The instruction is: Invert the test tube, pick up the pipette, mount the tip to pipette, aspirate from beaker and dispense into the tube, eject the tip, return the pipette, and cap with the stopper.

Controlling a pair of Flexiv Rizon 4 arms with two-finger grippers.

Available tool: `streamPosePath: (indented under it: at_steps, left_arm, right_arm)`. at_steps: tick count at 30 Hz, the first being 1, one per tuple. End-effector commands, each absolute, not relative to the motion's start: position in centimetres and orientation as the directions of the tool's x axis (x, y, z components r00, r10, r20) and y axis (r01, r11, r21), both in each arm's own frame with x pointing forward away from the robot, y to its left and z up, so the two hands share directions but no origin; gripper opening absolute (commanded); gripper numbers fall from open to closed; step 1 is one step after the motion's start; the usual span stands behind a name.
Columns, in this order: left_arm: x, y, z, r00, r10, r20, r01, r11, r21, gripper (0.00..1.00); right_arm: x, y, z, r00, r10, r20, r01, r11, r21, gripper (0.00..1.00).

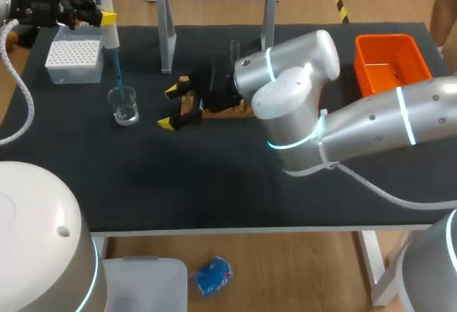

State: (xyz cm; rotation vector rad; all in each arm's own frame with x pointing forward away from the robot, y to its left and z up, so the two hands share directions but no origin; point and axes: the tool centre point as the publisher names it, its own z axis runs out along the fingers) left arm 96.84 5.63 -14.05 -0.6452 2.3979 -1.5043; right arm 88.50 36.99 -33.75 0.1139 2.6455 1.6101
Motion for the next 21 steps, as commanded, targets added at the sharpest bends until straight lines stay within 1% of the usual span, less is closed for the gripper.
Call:
streamPosePath:
  at_steps: [1,21]
  left_arm:
    - [96.81,5.61,-14.13,-0.874,-0.485,0.029,-0.236,0.371,-0.898,0.00]
    - [96.81,5.61,-14.13,-0.874,-0.485,0.029,-0.236,0.371,-0.898,0.00]
  right_arm:
    - [88.40,38.30,-35.20,-0.996,0.092,-0.004,0.036,0.430,0.902,1.00]
    - [88.39,38.29,-35.28,-0.996,0.094,0.009,0.048,0.421,0.906,1.00]
